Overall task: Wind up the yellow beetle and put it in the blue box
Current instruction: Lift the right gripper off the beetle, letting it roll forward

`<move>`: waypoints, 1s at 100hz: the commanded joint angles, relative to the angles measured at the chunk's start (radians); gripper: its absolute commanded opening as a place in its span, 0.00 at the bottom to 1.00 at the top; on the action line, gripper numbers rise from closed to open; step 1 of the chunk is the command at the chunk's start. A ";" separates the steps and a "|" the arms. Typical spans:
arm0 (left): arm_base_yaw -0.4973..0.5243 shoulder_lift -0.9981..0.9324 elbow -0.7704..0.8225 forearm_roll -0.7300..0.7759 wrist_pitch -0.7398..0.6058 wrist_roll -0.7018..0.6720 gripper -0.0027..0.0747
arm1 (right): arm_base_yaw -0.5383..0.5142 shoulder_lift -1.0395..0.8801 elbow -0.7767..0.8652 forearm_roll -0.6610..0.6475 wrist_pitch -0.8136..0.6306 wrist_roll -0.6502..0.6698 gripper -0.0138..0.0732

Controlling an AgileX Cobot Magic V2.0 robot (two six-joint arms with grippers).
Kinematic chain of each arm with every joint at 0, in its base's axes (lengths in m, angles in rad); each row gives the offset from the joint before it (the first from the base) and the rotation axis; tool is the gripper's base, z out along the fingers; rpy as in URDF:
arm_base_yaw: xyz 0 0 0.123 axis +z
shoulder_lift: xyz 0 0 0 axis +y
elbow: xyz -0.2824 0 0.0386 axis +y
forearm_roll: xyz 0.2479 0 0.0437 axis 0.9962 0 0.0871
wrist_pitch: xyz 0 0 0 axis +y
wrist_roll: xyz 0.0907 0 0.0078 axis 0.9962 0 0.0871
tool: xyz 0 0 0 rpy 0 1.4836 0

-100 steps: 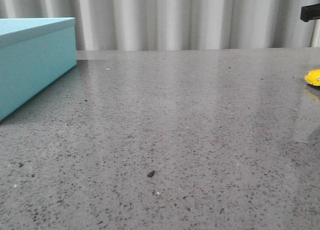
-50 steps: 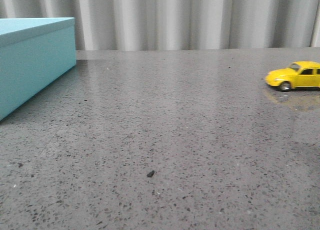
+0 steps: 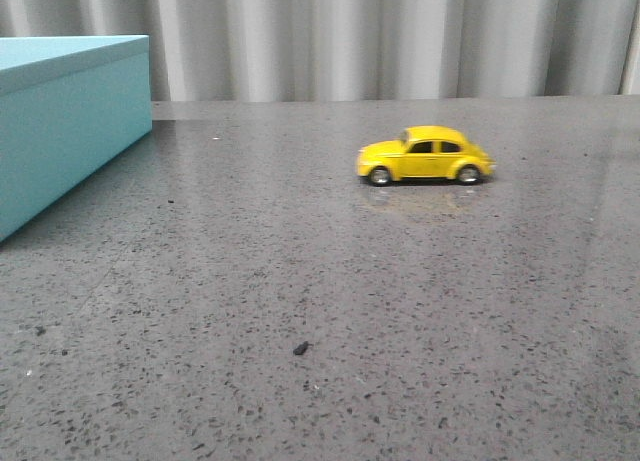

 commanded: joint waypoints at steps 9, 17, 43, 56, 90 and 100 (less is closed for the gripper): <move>-0.002 0.058 -0.083 -0.005 -0.024 -0.009 0.01 | 0.000 -0.139 -0.031 -0.007 -0.036 -0.010 0.09; -0.002 0.097 -0.114 -0.005 -0.002 -0.009 0.01 | 0.000 -0.186 -0.026 -0.007 -0.055 -0.010 0.09; -0.063 0.267 -0.218 -0.005 0.007 -0.009 0.01 | 0.000 -0.370 0.067 -0.007 -0.169 -0.010 0.09; -0.125 0.377 -0.278 -0.005 0.016 -0.009 0.01 | 0.000 -0.495 0.184 -0.007 -0.250 -0.010 0.09; -0.311 0.661 -0.449 -0.005 0.035 0.028 0.01 | 0.000 -0.831 0.529 -0.006 -0.416 -0.004 0.09; -0.370 0.749 -0.509 -0.003 0.036 0.053 0.01 | 0.000 -0.943 0.625 -0.006 -0.473 0.001 0.09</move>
